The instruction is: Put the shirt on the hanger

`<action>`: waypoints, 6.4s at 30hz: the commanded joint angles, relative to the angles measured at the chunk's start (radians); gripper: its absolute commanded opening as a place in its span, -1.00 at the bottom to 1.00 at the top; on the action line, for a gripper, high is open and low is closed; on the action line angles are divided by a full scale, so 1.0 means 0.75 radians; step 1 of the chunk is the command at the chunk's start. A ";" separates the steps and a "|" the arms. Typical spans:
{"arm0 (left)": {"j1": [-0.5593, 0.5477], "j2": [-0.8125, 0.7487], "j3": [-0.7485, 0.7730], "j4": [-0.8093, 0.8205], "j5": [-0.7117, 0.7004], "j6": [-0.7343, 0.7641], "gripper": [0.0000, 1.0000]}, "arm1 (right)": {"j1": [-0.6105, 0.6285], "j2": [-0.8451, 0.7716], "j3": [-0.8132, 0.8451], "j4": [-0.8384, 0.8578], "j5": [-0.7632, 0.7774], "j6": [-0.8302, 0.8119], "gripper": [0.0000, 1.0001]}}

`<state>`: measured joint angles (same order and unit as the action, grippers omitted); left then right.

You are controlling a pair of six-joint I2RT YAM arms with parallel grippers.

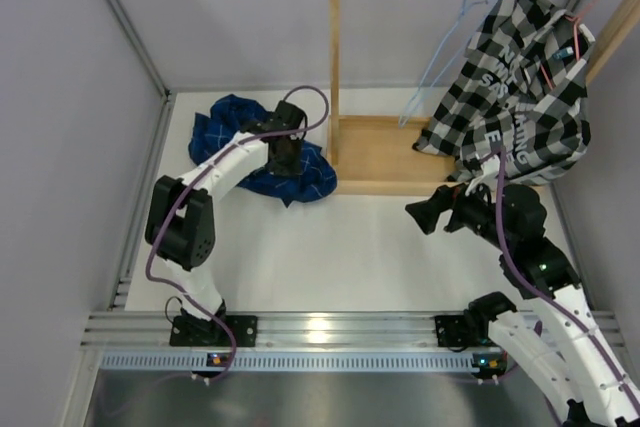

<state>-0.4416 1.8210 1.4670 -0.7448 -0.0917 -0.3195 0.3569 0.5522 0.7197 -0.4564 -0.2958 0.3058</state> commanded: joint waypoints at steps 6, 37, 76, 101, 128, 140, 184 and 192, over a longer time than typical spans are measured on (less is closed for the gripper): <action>-0.127 -0.517 0.044 -0.001 -0.093 -0.046 -1.00 | -0.016 0.041 0.055 0.077 -0.017 -0.031 0.99; -1.230 -1.424 -0.852 -0.187 -1.274 -0.973 0.96 | 0.651 0.315 -0.127 0.300 0.269 0.024 0.50; -0.497 -1.708 -1.328 0.465 -0.332 -0.552 0.96 | 1.003 1.158 0.290 0.490 0.315 -0.261 -0.75; -0.934 -1.455 -1.195 0.504 -0.775 -0.572 0.96 | 1.011 1.141 0.439 0.302 0.722 -0.189 -1.00; -1.105 -0.842 -0.921 0.181 -1.254 -0.804 -1.00 | 0.919 1.004 0.295 0.298 0.652 -0.125 -1.00; -0.868 -1.197 -0.174 0.175 -1.021 -0.041 -1.00 | 0.895 0.759 0.610 0.216 0.334 -0.189 -1.00; -0.534 -0.996 -0.624 0.388 -0.232 -0.263 -1.00 | 0.794 0.358 0.525 -0.130 0.733 -0.028 0.98; -0.534 -1.096 -0.714 0.386 -0.189 -0.245 -1.00 | 0.782 0.311 0.762 -0.271 1.165 0.000 0.99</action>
<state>-0.8459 1.0405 0.9489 -0.4744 -0.2642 -0.5133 0.9585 0.7509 1.1923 -0.5709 0.3893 0.3004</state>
